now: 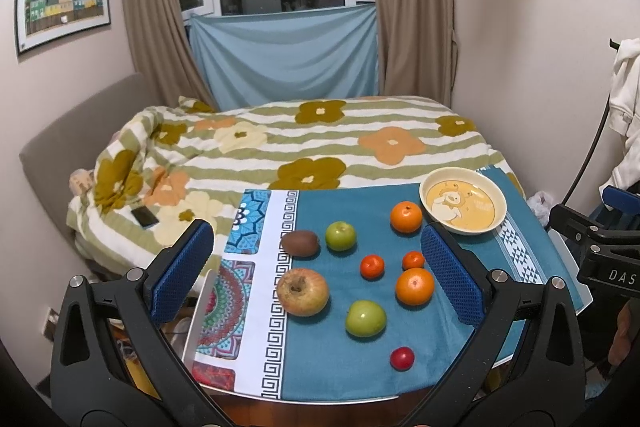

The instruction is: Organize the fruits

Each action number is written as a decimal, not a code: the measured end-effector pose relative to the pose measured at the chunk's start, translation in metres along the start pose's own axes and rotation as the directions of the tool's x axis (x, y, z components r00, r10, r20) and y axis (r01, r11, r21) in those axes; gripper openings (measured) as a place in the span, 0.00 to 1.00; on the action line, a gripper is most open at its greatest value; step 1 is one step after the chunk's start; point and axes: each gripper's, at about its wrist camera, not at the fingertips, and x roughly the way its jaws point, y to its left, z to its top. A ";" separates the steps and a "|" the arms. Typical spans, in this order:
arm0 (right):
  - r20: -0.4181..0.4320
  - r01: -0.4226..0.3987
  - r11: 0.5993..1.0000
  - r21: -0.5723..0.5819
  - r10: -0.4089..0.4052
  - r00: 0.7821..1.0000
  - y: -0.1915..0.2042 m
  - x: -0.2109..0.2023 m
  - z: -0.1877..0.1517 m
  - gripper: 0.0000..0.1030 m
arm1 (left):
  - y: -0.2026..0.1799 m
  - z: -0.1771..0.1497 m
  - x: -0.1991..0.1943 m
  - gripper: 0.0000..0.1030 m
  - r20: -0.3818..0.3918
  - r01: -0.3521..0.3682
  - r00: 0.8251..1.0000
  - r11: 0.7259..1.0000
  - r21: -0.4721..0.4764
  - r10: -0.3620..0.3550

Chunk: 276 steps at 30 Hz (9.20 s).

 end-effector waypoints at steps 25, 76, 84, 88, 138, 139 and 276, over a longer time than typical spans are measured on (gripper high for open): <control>-0.005 0.000 1.000 0.003 0.000 1.000 0.001 0.002 -0.006 1.00 | 0.000 -0.004 0.000 1.00 -0.004 -0.005 1.000 1.000 -0.003 0.005; -0.222 -0.080 0.996 0.029 0.084 0.971 -0.041 0.055 -0.034 1.00 | -0.023 -0.048 0.066 1.00 -0.294 0.034 0.956 0.998 0.048 -0.018; -0.347 -0.239 0.962 -0.133 0.181 0.920 -0.056 0.101 -0.065 1.00 | -0.063 -0.099 0.085 1.00 -0.445 -0.002 0.895 0.999 -0.039 -0.016; -0.383 -0.347 0.907 -0.237 0.241 0.892 -0.055 0.120 -0.081 1.00 | -0.080 -0.120 0.093 1.00 -0.489 -0.022 0.872 0.997 -0.069 -0.015; -0.523 -0.652 0.636 -0.413 0.420 0.741 -0.008 0.177 -0.108 0.32 | -0.100 -0.158 0.129 0.34 -0.541 -0.139 0.839 0.983 -0.117 0.054; -0.516 -0.651 0.638 -0.410 0.426 0.743 -0.009 0.175 -0.104 0.32 | -0.101 -0.155 0.128 0.34 -0.536 -0.137 0.842 0.984 -0.115 0.054; -0.293 -0.390 0.906 -0.167 0.332 0.896 -0.117 0.174 0.041 1.00 | -0.102 0.028 0.150 1.00 -0.351 0.027 0.936 1.000 -0.009 -0.028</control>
